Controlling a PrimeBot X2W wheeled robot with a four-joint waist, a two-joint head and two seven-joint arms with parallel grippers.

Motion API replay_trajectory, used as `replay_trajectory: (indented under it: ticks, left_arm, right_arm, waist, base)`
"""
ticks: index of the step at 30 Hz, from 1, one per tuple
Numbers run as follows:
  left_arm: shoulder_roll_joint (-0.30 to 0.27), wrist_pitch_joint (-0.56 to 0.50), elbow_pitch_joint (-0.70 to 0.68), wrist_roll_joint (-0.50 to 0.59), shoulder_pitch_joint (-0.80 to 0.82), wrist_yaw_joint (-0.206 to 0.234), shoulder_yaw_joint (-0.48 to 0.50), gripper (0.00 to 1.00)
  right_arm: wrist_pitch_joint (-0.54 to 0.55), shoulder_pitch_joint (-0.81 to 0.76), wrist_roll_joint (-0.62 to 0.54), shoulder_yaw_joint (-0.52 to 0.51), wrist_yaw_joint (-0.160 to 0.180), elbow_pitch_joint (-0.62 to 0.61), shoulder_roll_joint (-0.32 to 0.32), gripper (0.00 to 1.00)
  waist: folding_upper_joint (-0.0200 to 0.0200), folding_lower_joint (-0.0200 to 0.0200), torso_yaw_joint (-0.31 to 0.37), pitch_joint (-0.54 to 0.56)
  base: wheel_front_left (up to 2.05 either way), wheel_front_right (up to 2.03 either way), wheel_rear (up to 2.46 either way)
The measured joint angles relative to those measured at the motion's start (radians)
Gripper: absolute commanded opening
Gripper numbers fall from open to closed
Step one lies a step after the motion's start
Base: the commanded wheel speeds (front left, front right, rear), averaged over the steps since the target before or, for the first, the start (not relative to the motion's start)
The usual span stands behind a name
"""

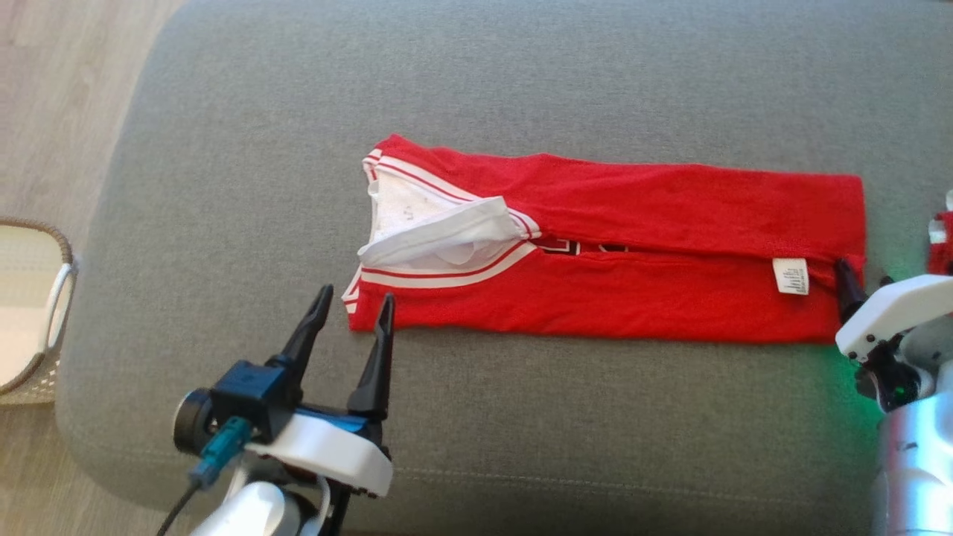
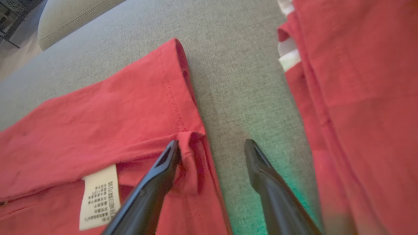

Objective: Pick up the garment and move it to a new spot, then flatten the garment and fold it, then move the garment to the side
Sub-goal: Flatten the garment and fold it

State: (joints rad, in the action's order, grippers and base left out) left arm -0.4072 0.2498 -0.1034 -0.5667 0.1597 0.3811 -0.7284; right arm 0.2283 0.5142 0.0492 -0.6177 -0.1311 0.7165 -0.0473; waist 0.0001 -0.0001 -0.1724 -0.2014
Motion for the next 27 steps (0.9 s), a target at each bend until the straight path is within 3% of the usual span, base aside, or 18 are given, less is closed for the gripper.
replay_trajectory:
  ticks: [5,6,12,21,27]
  left_arm:
    - [0.034,0.0,0.025,0.032,-0.018,-0.03,0.013,1.0]
    - [0.037,0.0,0.028,0.036,-0.019,-0.032,0.017,1.0]
    - [0.052,0.0,0.034,0.058,-0.039,-0.049,0.043,1.0]
    - [0.068,0.0,0.041,0.076,-0.058,-0.067,0.08,1.0]
    - [0.075,0.0,0.043,0.085,-0.059,-0.076,0.098,1.0]
  right_arm:
    - [0.0,0.039,-0.023,-0.015,0.0,0.072,-0.013,1.0]
    - [0.0,0.039,-0.023,-0.013,0.0,0.079,-0.016,0.93]
    - [0.0,0.048,-0.007,0.004,0.0,0.118,-0.021,0.0]
    - [-0.016,0.044,-0.007,0.049,0.0,0.079,-0.003,0.0]
    - [0.046,0.009,-0.023,0.083,0.0,-0.099,0.007,0.0]
  waist:
    - [0.0,0.0,-0.018,0.005]
    - [0.0,0.0,-0.018,0.006]
    - [0.0,0.0,-0.012,0.01]
    - [0.0,0.0001,0.024,0.016]
    - [0.0,0.0002,0.062,0.02]
  base:
    - [0.0,0.0,0.0]
    - [0.0,0.0,0.0]
    - [0.0,0.0,0.0]
    - [0.0,0.0,0.0]
    - [0.0,0.0,0.0]
